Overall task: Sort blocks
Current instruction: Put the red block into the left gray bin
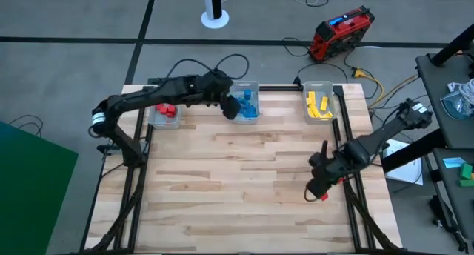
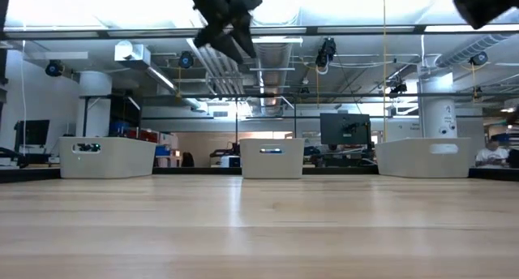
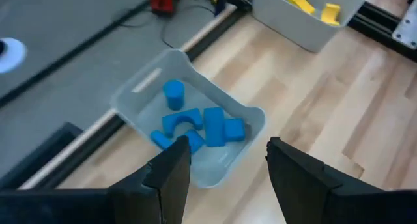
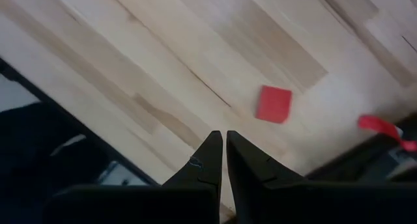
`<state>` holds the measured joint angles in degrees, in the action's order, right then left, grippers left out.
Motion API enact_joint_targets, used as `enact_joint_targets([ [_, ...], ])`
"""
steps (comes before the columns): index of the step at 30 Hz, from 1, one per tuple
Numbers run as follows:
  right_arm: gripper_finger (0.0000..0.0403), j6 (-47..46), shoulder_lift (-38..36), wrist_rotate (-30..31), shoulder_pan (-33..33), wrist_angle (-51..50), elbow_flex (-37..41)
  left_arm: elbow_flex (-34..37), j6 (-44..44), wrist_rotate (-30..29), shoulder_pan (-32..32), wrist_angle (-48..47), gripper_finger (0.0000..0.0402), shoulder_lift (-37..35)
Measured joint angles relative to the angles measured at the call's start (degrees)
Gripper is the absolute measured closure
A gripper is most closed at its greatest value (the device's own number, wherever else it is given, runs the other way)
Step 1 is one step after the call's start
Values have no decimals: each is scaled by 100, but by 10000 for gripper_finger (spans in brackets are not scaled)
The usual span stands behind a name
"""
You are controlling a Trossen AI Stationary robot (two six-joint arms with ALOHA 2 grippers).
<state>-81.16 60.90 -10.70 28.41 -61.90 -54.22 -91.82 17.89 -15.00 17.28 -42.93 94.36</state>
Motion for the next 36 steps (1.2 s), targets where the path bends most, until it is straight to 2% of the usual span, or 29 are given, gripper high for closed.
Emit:
enact_joint_targets([
  [4, 383, -298, 2, 68, 418, -90, 159, 5, -2, -204, -1, -248, 223, -434],
  [7, 358, -519, 13, 35, 601, -112, 295, 8, -7, -484, -3, -516, 223, -762],
  [12, 287, -746, 15, 33, 790, -99, 543, 10, 31, -954, -1, -1010, 223, -1266],
  [18, 193, -888, 15, 16, 826, -42, 761, 10, 295, -1225, -3, -1577, 223, -1757],
  [24, 127, -944, 20, -24, 823, 488, 1073, 14, 531, -1387, -2, -1896, 223, -2053],
  [30, 101, -967, 425, -24, 876, 759, 1343, 14, 559, -1456, -5, -2017, 223, -2112],
  [36, 104, -868, 1088, -28, 885, 1252, 1410, 67, 563, -1458, -5, -2020, 223, -2077],
])
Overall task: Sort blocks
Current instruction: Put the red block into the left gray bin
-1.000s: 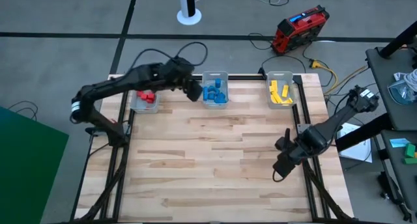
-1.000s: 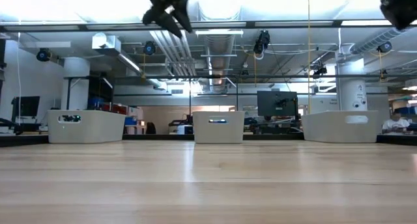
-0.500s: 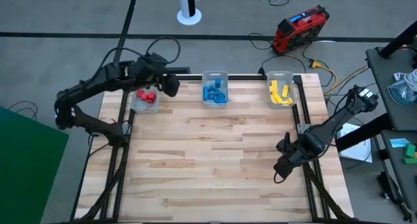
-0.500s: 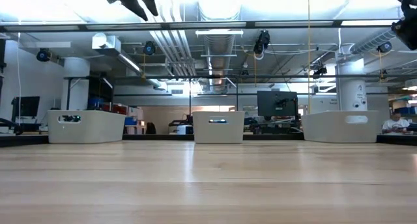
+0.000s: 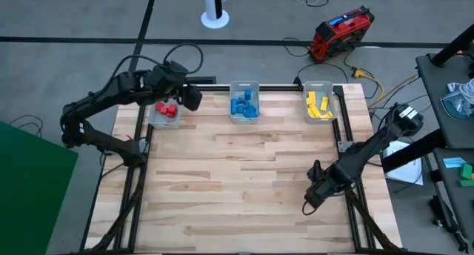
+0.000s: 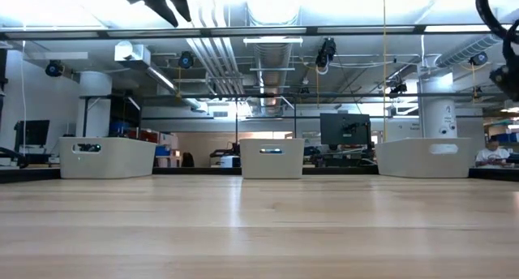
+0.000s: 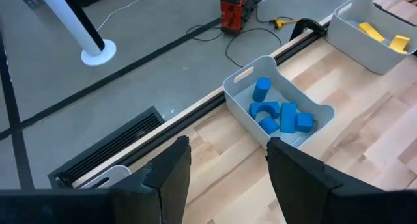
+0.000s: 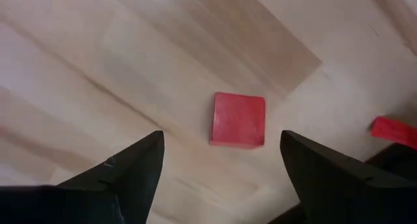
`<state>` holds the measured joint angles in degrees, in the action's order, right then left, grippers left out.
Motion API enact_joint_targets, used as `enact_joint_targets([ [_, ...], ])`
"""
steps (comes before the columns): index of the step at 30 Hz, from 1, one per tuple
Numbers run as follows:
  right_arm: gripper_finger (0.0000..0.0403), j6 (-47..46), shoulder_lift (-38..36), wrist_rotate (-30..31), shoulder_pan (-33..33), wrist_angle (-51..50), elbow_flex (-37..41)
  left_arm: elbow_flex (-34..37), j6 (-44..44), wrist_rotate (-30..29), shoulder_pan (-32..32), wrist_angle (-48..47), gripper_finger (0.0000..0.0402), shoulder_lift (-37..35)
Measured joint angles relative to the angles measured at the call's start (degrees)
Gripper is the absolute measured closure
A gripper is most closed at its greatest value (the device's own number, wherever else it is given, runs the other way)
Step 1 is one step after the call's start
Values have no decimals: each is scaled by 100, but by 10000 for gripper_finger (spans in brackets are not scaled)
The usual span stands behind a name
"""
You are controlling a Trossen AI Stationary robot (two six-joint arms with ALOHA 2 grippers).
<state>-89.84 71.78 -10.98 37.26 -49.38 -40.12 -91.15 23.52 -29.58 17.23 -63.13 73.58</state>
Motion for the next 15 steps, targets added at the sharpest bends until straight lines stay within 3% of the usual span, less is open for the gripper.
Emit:
enact_joint_targets([
  [15, 130, 683, 1359, -496, -4, 562, 13, 427, 244, 6, -4, 3, 223, 2],
])
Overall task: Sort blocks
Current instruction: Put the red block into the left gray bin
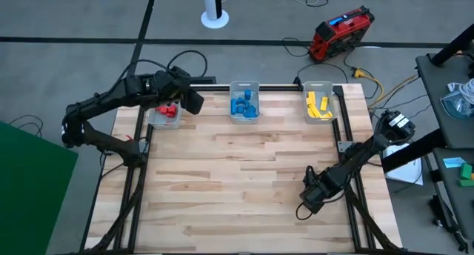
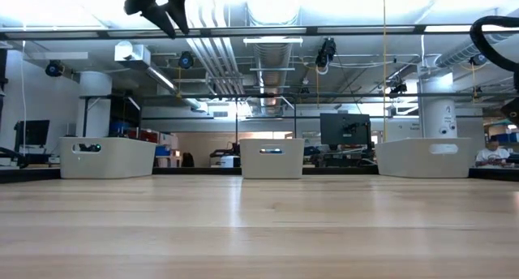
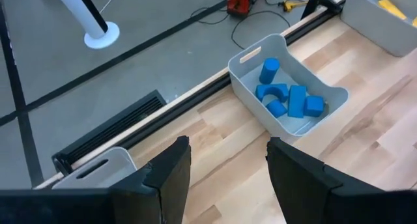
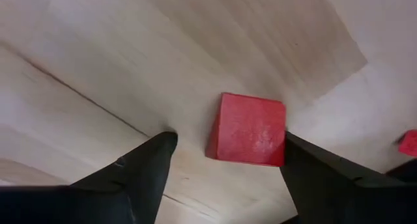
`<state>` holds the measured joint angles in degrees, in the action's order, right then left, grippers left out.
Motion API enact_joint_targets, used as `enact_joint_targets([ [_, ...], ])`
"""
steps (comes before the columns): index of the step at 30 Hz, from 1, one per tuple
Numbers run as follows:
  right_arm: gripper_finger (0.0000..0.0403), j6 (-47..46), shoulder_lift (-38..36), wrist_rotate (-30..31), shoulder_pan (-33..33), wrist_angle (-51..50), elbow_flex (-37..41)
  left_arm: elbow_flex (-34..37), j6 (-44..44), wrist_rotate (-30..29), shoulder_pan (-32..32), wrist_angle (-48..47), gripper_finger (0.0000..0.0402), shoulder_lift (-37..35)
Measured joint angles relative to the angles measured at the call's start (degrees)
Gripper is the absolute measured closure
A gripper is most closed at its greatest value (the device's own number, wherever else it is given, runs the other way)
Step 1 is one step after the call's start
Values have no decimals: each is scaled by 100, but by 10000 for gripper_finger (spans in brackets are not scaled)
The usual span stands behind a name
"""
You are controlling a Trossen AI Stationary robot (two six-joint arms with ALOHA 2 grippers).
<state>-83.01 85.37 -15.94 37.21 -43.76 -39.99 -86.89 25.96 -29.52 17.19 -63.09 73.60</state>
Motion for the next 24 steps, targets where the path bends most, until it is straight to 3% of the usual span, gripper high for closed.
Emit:
enact_joint_targets([
  [5, 180, -4, -91, 2, 0, 71, 0, 90, 77, 2, -29, 0, 223, 2],
  [11, 278, 16, -242, 44, -7, 110, 9, 93, 113, 3, -31, 4, 223, 2],
  [18, 277, 57, -435, 115, -32, 71, 5, 93, 113, 4, -31, 16, 223, 2],
  [24, 277, 567, -1028, 849, -591, 71, -411, 93, 113, 12, -31, 206, 223, 2],
])
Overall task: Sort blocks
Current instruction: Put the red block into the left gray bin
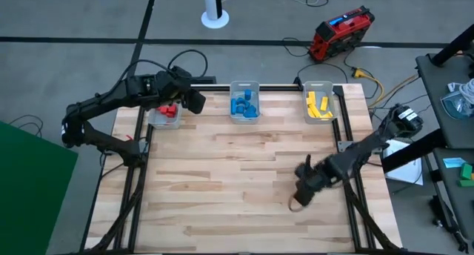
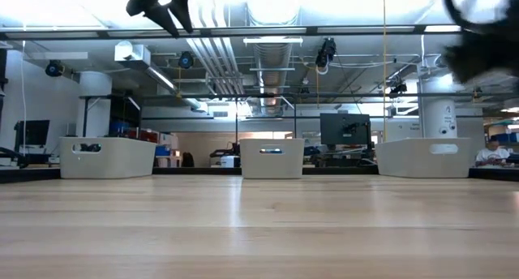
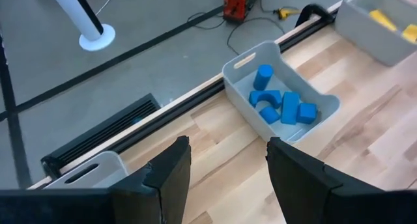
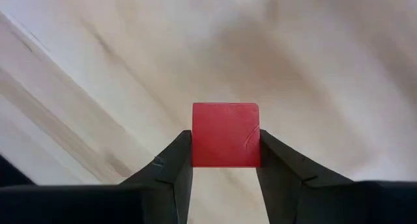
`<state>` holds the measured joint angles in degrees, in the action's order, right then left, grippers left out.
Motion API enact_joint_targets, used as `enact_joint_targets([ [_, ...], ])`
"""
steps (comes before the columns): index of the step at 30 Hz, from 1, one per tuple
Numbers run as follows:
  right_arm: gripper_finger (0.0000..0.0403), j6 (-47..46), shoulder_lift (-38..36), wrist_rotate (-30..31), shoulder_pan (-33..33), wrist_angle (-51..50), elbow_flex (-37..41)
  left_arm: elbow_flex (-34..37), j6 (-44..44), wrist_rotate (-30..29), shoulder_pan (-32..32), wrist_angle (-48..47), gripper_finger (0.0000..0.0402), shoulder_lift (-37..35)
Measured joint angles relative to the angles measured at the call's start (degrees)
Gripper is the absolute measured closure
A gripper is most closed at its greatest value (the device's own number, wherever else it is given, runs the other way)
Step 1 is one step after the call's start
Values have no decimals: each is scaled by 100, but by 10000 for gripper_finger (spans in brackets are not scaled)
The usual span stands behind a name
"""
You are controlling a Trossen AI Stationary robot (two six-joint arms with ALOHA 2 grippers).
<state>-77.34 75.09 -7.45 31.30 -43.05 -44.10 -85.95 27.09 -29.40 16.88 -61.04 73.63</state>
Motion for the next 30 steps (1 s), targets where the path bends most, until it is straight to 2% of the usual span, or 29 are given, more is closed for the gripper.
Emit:
enact_joint_targets([
  [4, 277, 1055, -147, 452, -923, 5, -412, -11, -65, 6, 0, 172, 223, 0],
  [7, 277, 2187, -37, 495, -1742, 140, -799, -33, -110, 38, 0, 197, 223, -3],
  [9, 277, 2860, 86, 504, -2234, 434, -1064, -33, -216, 268, 2, 183, 223, -16],
  [14, 277, 3965, 240, 484, -3117, 1775, -1614, -33, -727, 1219, -90, 192, 223, -73],
  [18, 277, 4296, 205, 433, -3506, 3473, -1740, -8, -1517, 1224, -533, 485, 223, -173],
  [21, 277, 4397, 173, 283, -3681, 4982, -1740, 85, -2047, 703, -1051, 997, 223, -260],
  [24, 277, 4455, 164, 144, -3770, 6386, -1733, 302, -2608, -103, -1690, 1666, 223, -374],
  [27, 277, 4324, 165, -47, -3814, 7924, -1729, 555, -3089, -1309, -2367, 2584, 223, -435],
  [30, 277, 3836, 172, -39, -3898, 8882, -1797, 855, -4082, -2384, -2938, 4101, 223, -373],
])
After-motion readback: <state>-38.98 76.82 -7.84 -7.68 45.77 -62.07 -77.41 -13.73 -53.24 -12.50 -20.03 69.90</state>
